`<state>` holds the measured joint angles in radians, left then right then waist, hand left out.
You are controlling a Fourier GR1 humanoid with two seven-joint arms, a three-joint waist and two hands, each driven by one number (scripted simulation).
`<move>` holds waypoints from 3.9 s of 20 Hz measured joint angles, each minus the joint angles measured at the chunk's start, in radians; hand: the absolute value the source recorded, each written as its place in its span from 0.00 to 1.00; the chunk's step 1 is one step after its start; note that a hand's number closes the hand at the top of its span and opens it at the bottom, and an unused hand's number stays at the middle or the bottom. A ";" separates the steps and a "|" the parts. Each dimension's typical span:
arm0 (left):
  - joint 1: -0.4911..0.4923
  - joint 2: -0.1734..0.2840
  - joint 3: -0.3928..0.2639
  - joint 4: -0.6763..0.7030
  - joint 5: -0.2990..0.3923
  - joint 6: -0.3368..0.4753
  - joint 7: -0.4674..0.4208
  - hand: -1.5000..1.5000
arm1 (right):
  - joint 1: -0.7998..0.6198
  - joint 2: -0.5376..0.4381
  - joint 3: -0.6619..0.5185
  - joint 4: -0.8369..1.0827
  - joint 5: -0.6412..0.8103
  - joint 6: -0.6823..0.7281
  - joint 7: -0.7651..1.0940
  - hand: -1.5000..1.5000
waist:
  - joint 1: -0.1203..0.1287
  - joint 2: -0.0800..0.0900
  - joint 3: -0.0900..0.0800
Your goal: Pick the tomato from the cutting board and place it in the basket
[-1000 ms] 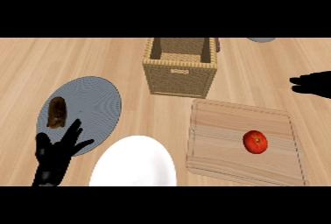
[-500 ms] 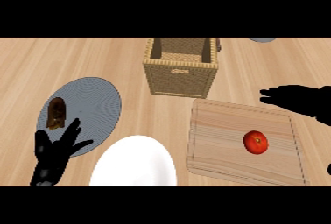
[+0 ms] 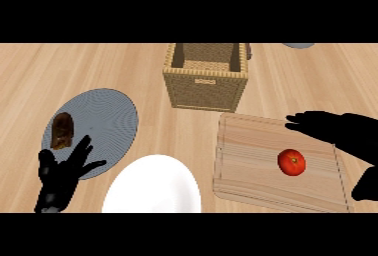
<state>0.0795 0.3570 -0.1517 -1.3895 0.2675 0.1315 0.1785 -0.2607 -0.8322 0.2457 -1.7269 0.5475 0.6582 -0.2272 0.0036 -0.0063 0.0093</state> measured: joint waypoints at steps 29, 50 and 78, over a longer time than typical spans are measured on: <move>0.040 -0.053 0.046 -0.056 -0.074 -0.039 0.028 0.50 | 0.029 0.233 0.083 0.230 0.373 -0.147 -0.097 0.00 | -0.001 0.000 -0.002; 0.025 -0.088 0.091 -0.046 -0.131 -0.064 0.054 0.50 | 0.011 0.311 0.071 0.425 0.555 -0.346 -0.264 1.00 | 0.000 0.000 0.000; -0.028 -0.125 0.019 -0.068 -0.145 -0.107 0.097 0.50 | -0.314 0.829 0.206 0.205 0.416 -0.813 1.003 1.00 | 0.126 0.007 -0.002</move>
<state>0.0520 0.2317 -0.1323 -1.4572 0.1222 0.0249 0.2756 -0.5745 -0.0027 0.4520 -1.5218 0.9640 -0.1545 0.7756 0.1292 0.0008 0.0070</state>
